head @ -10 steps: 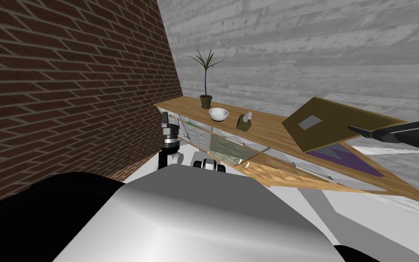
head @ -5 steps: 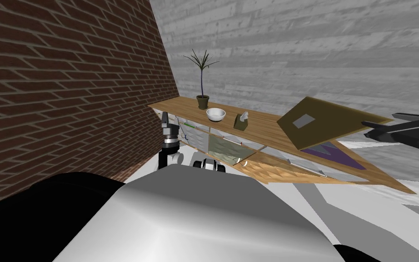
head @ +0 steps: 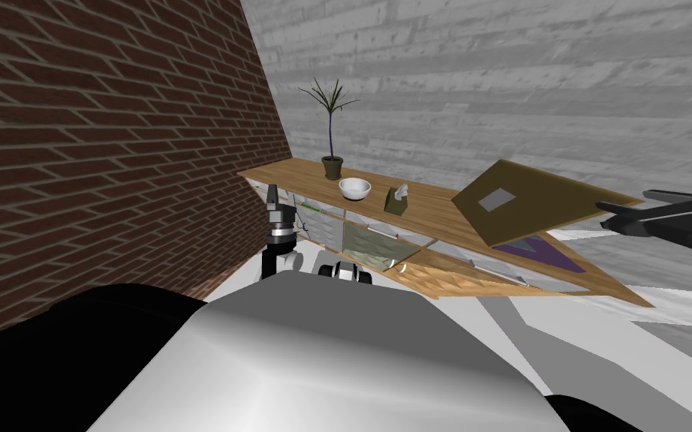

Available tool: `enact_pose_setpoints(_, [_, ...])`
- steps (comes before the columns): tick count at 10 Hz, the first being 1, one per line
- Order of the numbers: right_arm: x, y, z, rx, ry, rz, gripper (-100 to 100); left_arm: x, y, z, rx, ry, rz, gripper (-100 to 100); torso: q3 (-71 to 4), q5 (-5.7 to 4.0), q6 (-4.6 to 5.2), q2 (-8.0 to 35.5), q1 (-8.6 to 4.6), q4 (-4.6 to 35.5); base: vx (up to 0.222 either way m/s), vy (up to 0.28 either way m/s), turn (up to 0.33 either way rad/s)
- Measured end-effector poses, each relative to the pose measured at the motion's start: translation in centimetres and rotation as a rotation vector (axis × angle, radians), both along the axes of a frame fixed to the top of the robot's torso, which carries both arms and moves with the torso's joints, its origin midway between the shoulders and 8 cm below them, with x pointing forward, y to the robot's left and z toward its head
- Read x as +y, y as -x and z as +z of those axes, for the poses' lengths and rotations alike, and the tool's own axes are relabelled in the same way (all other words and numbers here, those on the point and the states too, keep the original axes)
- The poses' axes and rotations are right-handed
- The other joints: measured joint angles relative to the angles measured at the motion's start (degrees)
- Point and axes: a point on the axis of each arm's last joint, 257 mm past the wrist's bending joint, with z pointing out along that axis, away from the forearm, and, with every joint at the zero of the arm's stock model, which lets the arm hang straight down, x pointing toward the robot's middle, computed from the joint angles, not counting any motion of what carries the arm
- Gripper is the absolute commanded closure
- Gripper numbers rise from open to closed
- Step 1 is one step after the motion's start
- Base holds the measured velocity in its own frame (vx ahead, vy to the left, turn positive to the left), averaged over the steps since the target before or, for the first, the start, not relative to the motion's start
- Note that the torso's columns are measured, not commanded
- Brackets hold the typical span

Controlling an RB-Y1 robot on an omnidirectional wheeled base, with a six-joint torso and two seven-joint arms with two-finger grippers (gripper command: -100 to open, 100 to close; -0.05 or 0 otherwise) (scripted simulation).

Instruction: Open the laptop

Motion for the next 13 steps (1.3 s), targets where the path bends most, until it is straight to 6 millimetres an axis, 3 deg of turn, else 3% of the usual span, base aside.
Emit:
enact_pose_setpoints(2, [0.1, -0.5, 0.2, -0.029, -0.019, 0.006, 100, 0.0, 0.0, 0.0, 0.0, 0.0, 0.0, 0, -0.2, 0.15, -0.13, -0.2, 0.18, 0.0, -0.015, -0.011, -0.035])
enact_pose_setpoints(5, [-1.5, -0.9, -0.5, -0.04, -0.053, -0.004, 100, 0.0, 0.0, 0.0, 0.0, 0.0, 0.0, 0, 0.0, -0.21, 0.01, -0.1, -0.06, -0.1, -0.015, -0.007, -0.018])
enact_pose_setpoints(10, [-2.6, -1.8, -0.7, -0.079, -0.106, 0.0, 100, 0.0, 0.0, 0.0, 0.0, 0.0, 0.0, 0, 0.0, -0.25, -0.04, -0.2, 0.0, -0.2, -0.019, -0.004, -0.028])
enact_pose_setpoints(13, [-2.5, -2.7, -0.6, -0.107, -0.132, 0.017, 100, 0.0, 0.0, 0.0, 0.0, 0.0, 0.0, 0, -0.3, -0.02, -0.34, -0.4, 0.28, -0.3, -0.015, -0.002, -0.027])
